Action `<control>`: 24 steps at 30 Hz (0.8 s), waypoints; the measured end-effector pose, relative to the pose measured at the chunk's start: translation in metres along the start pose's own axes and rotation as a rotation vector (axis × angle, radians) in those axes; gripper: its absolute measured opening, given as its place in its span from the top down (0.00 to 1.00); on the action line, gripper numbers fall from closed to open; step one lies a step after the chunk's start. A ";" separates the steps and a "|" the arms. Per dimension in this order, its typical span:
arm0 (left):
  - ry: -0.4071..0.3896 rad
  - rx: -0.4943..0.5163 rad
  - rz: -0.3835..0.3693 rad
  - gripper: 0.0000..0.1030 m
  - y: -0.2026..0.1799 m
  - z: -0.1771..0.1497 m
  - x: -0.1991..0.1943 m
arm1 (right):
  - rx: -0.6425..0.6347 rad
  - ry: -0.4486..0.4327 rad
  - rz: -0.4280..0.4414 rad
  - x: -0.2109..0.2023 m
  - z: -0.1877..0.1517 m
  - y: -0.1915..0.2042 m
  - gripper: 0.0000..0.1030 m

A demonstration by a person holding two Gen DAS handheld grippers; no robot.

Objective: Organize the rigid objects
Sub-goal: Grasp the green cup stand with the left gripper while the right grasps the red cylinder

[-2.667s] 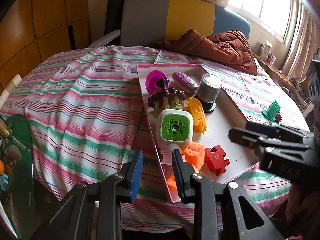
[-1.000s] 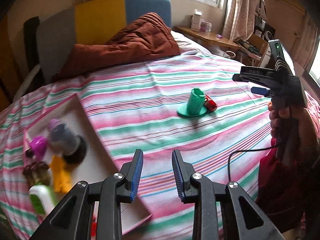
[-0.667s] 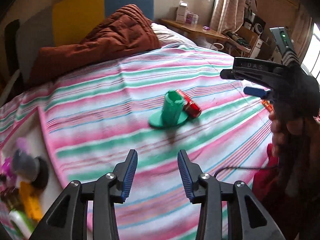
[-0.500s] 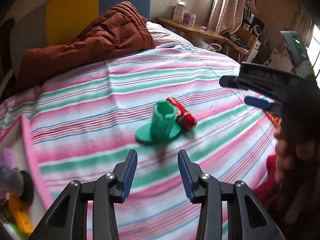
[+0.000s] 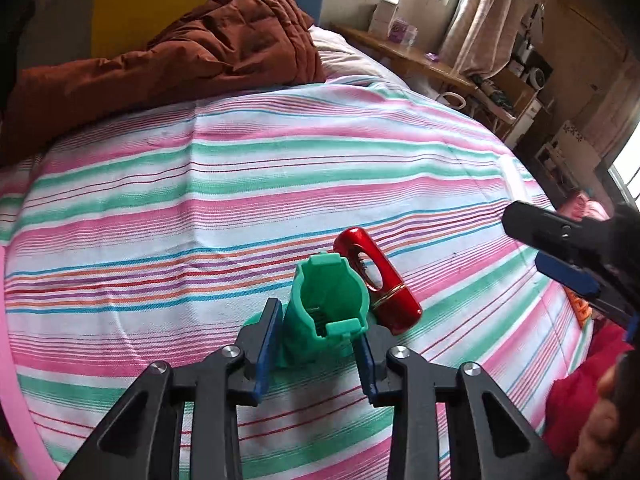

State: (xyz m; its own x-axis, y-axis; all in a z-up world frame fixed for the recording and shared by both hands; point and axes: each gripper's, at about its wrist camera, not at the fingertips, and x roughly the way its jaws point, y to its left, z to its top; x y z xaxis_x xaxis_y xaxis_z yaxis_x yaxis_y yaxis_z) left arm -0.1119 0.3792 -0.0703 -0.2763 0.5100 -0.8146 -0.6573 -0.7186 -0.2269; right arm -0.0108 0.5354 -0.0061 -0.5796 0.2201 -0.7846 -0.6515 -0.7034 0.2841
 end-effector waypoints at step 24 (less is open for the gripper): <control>-0.149 0.028 -0.133 0.70 0.033 -0.097 -0.151 | -0.255 0.125 -0.009 0.040 -0.024 0.044 0.26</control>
State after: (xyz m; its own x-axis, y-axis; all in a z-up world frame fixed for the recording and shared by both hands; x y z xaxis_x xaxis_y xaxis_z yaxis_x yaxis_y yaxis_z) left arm -0.0241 0.2323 -0.0062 -0.2846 0.6654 -0.6901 -0.7134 -0.6279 -0.3112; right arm -0.0507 0.4973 -0.0383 -0.4987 0.1533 -0.8531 -0.5031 -0.8527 0.1409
